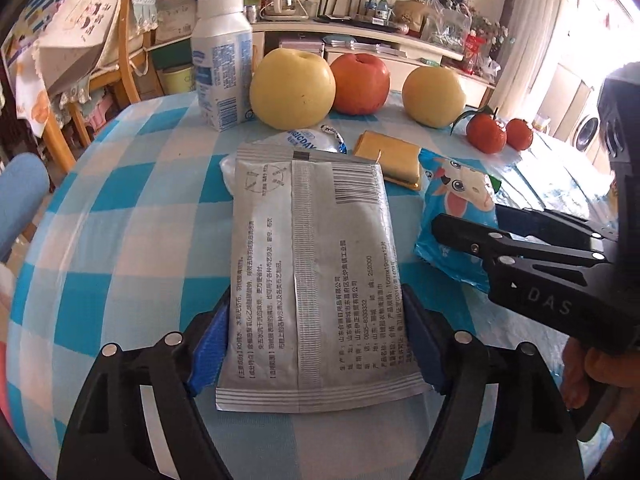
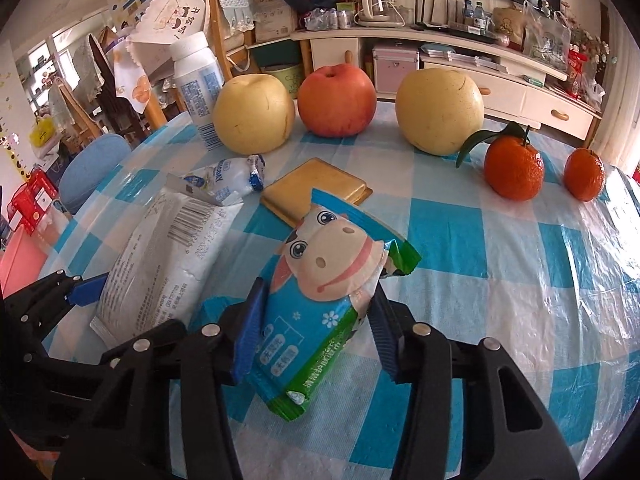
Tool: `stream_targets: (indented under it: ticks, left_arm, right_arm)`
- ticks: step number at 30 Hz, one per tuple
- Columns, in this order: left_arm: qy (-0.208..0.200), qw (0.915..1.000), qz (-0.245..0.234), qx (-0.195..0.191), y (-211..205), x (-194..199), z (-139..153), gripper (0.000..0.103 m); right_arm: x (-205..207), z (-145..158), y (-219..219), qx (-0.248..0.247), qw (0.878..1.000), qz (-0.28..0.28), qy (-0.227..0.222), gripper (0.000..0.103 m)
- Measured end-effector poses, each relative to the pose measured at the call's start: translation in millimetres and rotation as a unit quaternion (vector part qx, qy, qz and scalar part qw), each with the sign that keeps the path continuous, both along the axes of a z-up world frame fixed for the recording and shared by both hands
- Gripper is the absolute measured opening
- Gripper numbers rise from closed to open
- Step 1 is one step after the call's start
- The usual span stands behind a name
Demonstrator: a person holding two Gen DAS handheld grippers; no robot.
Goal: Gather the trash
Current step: 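Grasp the white paper packet with the left tool while the right tool grasps the cow-print packet, then lift the white packet with the left tool while the right tool carries the cow-print packet to the bucket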
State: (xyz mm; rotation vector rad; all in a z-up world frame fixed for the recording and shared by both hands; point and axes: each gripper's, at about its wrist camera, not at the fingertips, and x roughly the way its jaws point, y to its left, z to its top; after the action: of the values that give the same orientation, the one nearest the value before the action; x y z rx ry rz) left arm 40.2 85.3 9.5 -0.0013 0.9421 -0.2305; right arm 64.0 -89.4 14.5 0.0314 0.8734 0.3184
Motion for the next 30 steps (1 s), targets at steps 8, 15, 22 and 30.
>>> stream_targets:
  ticks: [8, 15, 22, 30]
  left_arm:
    - [0.007, 0.9996, 0.007, -0.027, 11, -17, 1, 0.077]
    - [0.011, 0.9986, 0.019, -0.049, 25, -33, 5, 0.077]
    - [0.004, 0.9975, 0.021, -0.067, 32, -50, 13, 0.077]
    - [-0.001, 0.9963, 0.026, -0.082, 43, -67, 18, 0.077]
  right_arm:
    - [-14, 3, 8, -0.014, 1.0, 0.024, -0.007, 0.044]
    - [-27, 4, 9, -0.015, 0.999, 0.027, -0.011, 0.043]
    - [-43, 5, 7, -0.008, 1.0, 0.023, -0.011, 0.041]
    - [-63, 6, 12, -0.009, 1.0, 0.02, -0.012, 0.041]
